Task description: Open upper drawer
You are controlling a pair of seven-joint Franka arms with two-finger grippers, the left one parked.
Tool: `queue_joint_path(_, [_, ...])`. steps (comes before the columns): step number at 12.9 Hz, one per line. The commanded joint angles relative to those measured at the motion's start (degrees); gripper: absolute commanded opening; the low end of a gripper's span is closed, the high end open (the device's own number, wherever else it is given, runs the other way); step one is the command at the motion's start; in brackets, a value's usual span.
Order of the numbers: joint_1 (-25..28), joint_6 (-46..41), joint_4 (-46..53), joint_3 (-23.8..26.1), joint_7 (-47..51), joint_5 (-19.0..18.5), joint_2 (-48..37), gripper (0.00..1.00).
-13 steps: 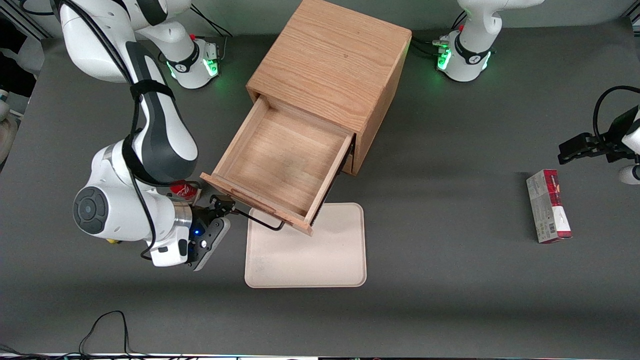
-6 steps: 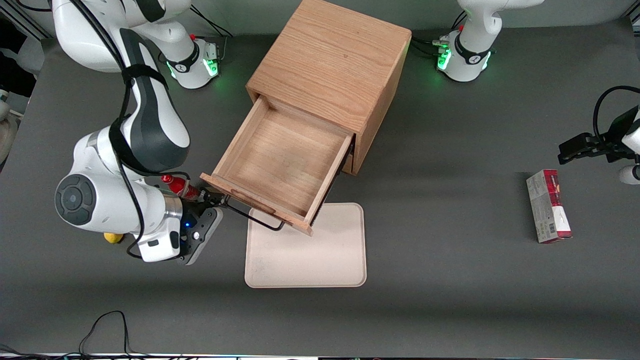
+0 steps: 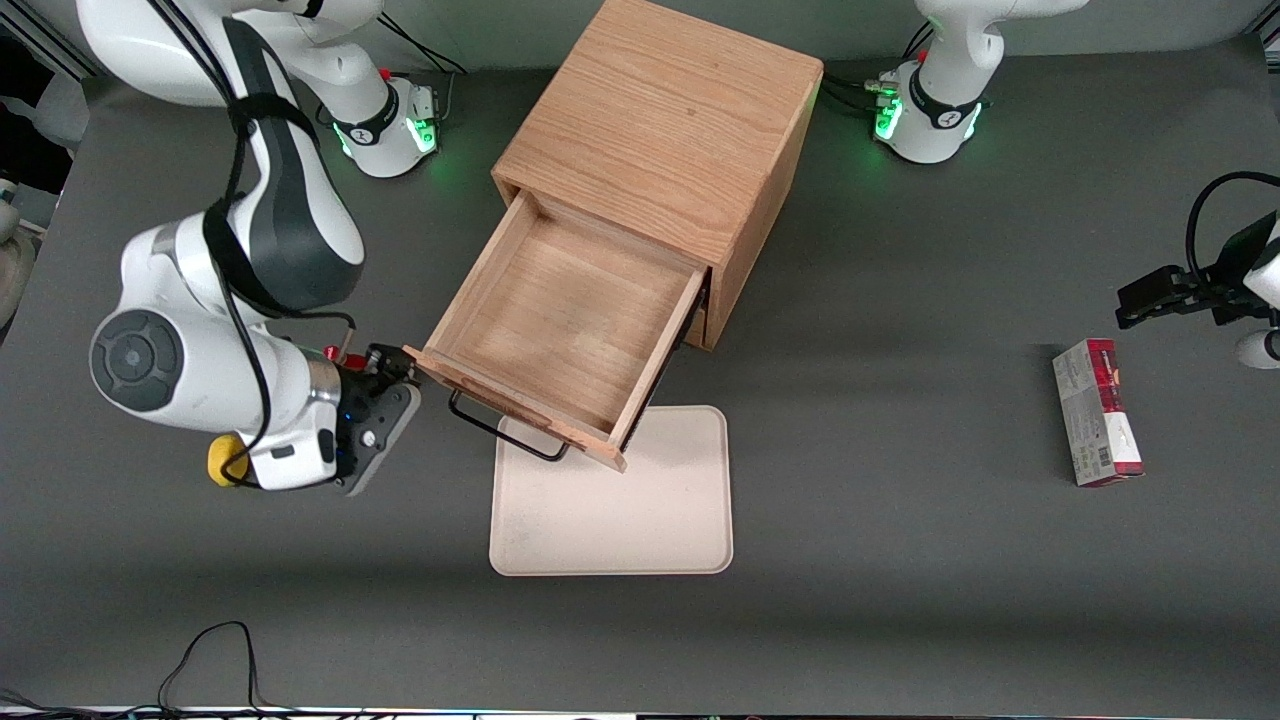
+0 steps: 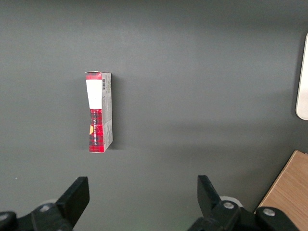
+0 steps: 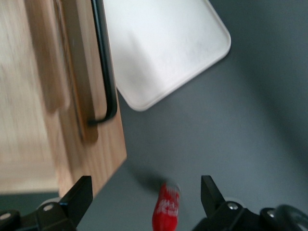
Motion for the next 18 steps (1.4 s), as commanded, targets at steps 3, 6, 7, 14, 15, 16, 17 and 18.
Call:
queue_joint_path(3, [1.8,4.3,-22.5,0.0,7.7,-7.6,-18.3,1.0])
queue_joint_path(6, [1.8,2.0,-24.0,-2.4,13.7,-7.7,-20.5,1.0])
queue_joint_path(7, [1.8,1.5,-23.9,-2.6,14.4,-7.7,-20.9,1.0])
queue_joint_path(14, [-0.3,-7.3,-14.7,-7.7,36.4,-5.6,-20.3,1.0])
queue_joint_path(15, [0.2,-7.9,-15.5,-7.6,36.4,-5.5,-20.7,1.0])
queue_joint_path(16, [0.4,-7.5,-17.0,-7.5,36.4,-5.2,-21.8,1.0])
queue_joint_path(17, [0.4,-6.0,-18.4,-7.5,36.5,-4.9,-23.5,1.0])
queue_joint_path(18, [0.2,-5.0,-19.7,-7.6,36.5,-5.0,-25.2,1.0])
